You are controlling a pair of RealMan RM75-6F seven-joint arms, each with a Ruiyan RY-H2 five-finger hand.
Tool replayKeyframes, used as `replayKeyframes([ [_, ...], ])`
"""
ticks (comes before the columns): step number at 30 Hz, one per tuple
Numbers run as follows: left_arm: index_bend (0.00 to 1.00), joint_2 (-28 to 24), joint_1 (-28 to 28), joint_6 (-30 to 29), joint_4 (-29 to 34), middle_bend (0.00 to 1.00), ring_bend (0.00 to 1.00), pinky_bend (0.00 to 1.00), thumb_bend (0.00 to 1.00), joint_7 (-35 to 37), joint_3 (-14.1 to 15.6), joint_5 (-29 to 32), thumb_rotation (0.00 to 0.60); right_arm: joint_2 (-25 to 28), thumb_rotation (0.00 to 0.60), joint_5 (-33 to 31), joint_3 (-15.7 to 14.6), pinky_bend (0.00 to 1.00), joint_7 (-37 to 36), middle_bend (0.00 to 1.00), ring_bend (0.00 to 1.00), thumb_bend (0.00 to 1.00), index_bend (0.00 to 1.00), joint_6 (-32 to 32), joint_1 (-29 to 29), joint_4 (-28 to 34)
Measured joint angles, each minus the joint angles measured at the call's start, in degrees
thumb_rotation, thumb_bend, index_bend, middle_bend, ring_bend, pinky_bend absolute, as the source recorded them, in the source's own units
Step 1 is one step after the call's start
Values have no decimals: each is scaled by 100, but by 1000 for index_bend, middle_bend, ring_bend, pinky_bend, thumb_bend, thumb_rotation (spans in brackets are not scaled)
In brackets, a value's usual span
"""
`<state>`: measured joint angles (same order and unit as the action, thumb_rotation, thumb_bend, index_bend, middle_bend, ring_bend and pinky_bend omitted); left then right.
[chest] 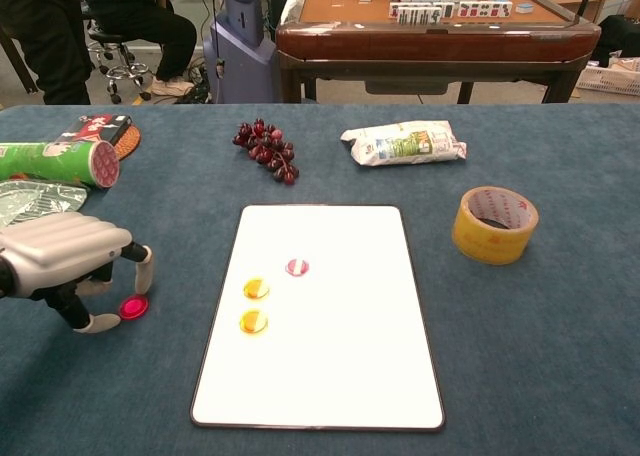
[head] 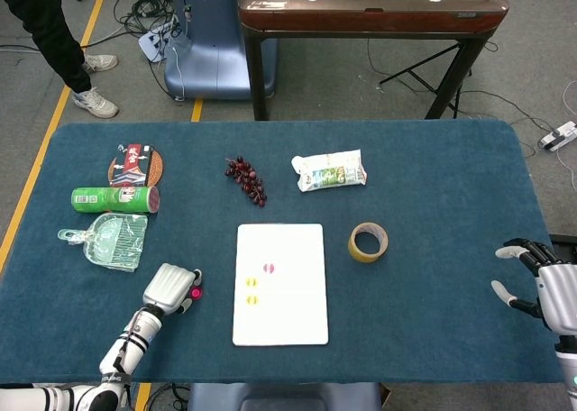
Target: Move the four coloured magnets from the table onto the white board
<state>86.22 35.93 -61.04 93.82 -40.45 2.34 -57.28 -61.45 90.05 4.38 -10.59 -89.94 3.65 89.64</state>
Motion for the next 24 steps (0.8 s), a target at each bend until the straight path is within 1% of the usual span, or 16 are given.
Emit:
replayKeyframes([
  [14, 535, 51, 11, 29, -12, 1000, 1000, 1000, 319, -64, -49, 19, 600, 7, 600, -12, 5, 443, -26, 335, 315, 162, 388, -4, -3, -7],
  [24, 570, 59, -1, 39, -21, 1000, 1000, 1000, 319, -70, -56, 32, 600, 3, 600, -11, 3, 443, -22, 335, 315, 162, 388, 0, -1, -8],
])
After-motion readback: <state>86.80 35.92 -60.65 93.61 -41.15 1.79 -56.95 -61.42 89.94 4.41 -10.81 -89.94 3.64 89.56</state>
